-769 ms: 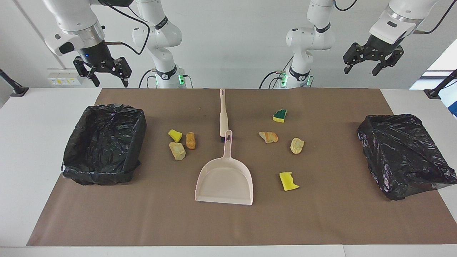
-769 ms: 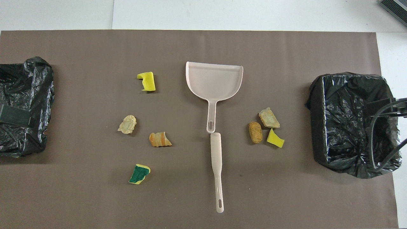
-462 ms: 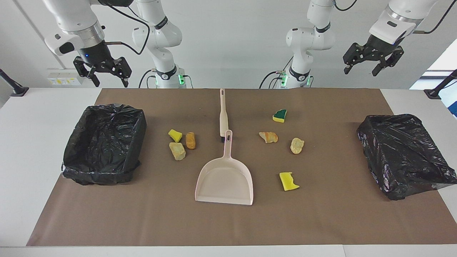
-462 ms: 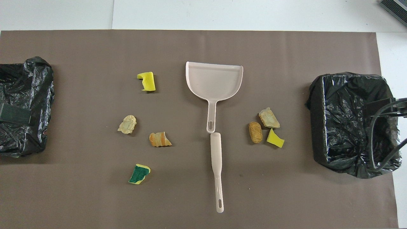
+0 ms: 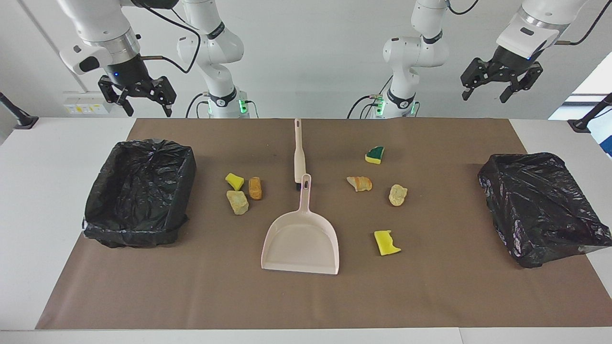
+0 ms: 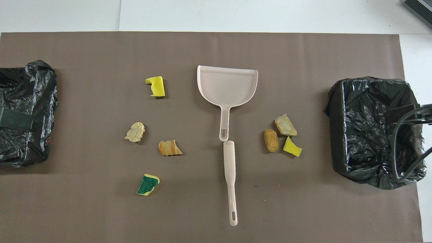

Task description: Sweep and dump trash in bin

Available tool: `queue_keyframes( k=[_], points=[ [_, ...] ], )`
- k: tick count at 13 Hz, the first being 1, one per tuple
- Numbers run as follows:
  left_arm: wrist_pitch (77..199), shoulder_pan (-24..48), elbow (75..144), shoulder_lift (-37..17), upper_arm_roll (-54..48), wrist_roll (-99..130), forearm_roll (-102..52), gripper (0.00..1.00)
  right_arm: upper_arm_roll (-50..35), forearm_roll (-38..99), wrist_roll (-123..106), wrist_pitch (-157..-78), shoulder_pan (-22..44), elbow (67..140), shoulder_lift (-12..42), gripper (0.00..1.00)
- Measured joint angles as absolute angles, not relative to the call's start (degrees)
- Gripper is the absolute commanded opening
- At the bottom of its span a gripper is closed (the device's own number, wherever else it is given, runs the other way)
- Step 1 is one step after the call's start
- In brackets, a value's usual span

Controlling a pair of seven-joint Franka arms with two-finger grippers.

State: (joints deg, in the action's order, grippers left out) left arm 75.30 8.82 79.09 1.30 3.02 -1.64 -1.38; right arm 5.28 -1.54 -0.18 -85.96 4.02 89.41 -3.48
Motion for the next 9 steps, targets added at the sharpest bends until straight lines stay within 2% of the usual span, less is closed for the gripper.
queue_keyframes(
  k=[6,9],
  points=[
    [76.1,9.6,79.3,1.3,1.5,-1.5,-1.4,1.0,5.2,-1.5,-0.2,-85.8,4.1,89.6,-3.5,1.0],
    [78.0,11.3,80.6,1.4,1.3,-0.7,-1.4,1.0,4.8,-1.6,-0.2,-83.3,4.3,89.9,-3.0,1.0]
  ],
)
